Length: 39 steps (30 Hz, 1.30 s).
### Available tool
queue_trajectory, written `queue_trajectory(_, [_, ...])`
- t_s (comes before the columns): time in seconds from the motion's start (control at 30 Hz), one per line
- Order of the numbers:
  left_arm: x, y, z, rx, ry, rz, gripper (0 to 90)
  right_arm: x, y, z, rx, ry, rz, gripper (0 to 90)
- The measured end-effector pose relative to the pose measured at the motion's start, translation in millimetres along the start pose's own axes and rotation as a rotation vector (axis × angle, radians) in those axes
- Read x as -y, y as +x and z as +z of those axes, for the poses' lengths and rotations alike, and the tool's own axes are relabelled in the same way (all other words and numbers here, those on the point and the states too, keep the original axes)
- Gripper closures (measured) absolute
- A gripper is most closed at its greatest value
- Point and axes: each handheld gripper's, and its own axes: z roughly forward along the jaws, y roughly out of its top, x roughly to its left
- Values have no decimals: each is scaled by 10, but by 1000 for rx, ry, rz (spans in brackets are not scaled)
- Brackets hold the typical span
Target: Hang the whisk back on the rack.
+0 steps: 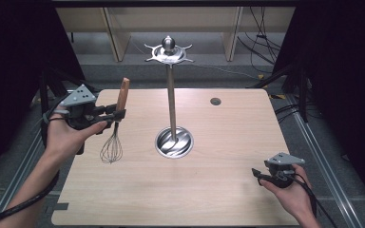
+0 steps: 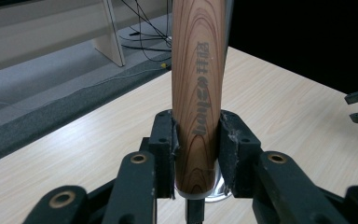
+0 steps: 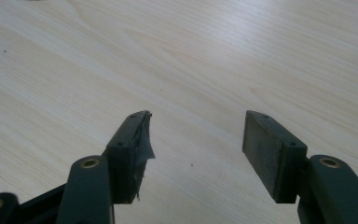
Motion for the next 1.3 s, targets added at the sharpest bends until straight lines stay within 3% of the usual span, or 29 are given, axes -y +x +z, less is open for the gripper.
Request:
queue_trajectory(0.17, [-54,9,10,9,-9,2,683,-3,11,-7,-2,6,19,421])
queue_trajectory(0.23, [-78,4,8,9,-13,4,683,-12,26,-18,-7,18,47,420])
queue_trajectory(0.3, [-100,-4,5,7,-12,6,683,-3,10,-7,-3,6,17,420])
queue_trajectory(0.4, [-130,-13,6,10,-16,11,683,-5,6,-2,-1,1,11,420])
queue_trajectory(0.53, [-178,-27,1,13,-27,13,683,-12,16,-13,-5,11,34,419])
queue_trajectory(0.57, [-189,-29,2,14,-29,15,683,-5,3,-2,0,-1,10,419])
queue_trajectory(0.7, [-221,-44,6,16,-31,17,683,-9,-15,-2,-1,-1,-9,419])
queue_trajectory(0.97, [-309,-86,14,20,-33,31,683,-9,-17,-1,-1,-2,-11,419])
queue_trajectory(1.1, [-348,-102,21,23,-38,36,683,-16,-5,-7,-4,1,13,419])
queue_trajectory(1.3, [-397,-121,26,27,-42,43,684,-11,-20,0,-1,-4,-12,419])
